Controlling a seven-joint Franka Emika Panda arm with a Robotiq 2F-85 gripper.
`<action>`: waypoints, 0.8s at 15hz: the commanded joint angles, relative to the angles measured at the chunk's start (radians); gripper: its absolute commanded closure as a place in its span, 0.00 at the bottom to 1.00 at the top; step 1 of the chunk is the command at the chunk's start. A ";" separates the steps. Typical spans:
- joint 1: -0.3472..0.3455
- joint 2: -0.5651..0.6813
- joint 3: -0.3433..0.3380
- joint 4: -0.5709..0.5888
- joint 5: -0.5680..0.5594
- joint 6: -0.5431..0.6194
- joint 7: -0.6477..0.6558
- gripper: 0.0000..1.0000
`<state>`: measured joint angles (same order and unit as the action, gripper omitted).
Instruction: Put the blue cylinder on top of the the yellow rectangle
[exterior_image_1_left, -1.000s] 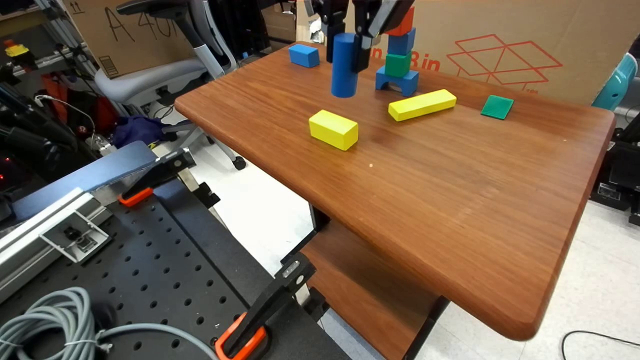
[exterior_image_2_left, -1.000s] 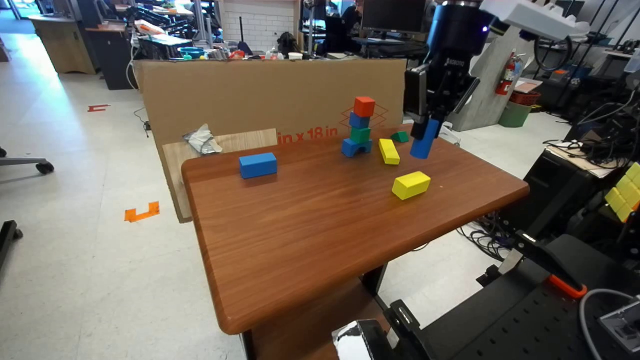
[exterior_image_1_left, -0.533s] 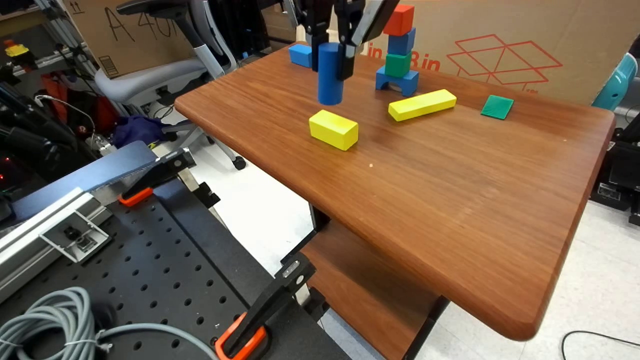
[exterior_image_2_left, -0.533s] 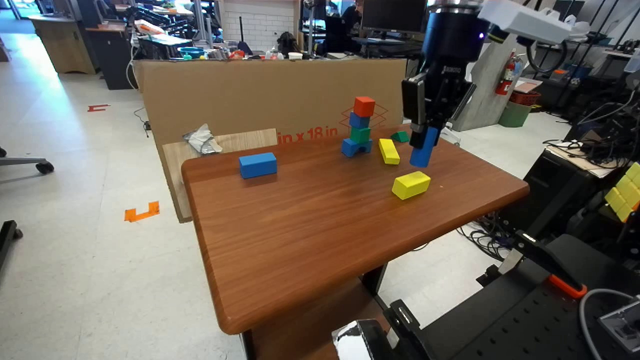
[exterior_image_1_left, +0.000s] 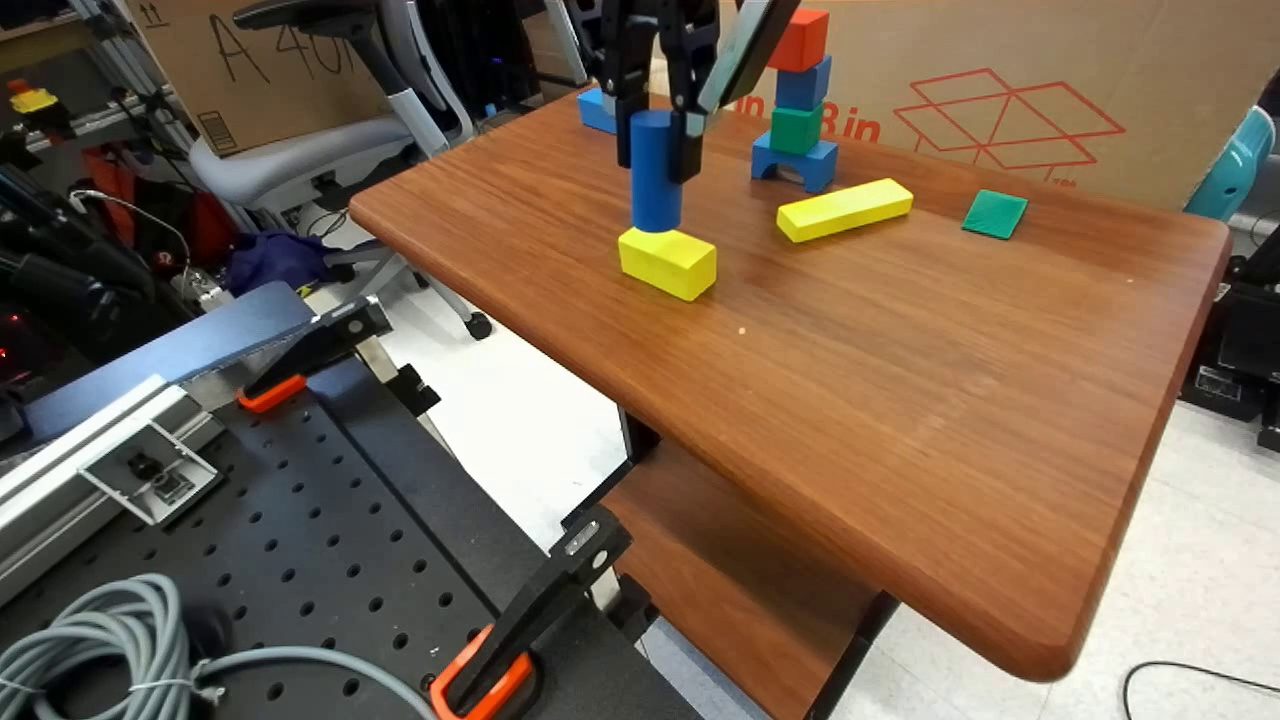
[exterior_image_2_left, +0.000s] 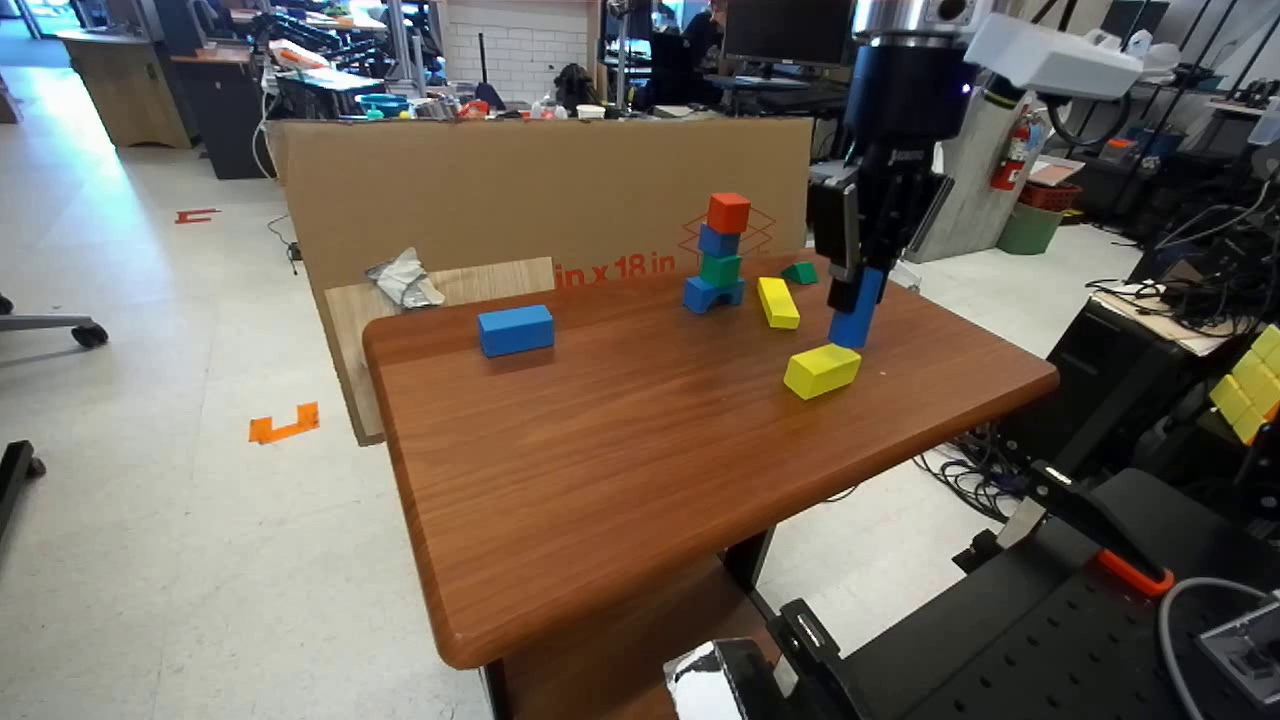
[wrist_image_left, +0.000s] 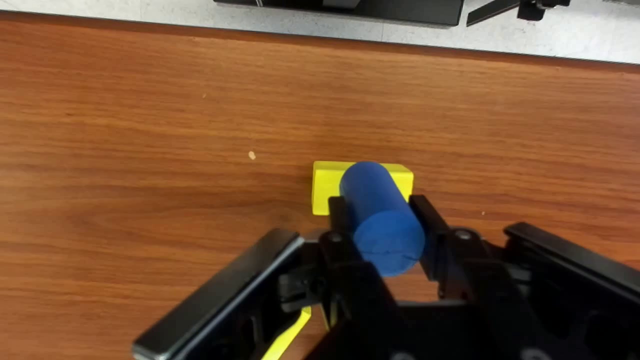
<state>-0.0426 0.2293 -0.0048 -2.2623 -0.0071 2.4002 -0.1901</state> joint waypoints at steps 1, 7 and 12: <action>0.011 -0.027 -0.004 -0.045 -0.041 0.072 0.023 0.92; 0.012 -0.021 -0.003 -0.072 -0.057 0.129 0.029 0.92; 0.014 -0.016 -0.005 -0.078 -0.071 0.148 0.035 0.92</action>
<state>-0.0403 0.2294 -0.0048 -2.3174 -0.0493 2.5137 -0.1826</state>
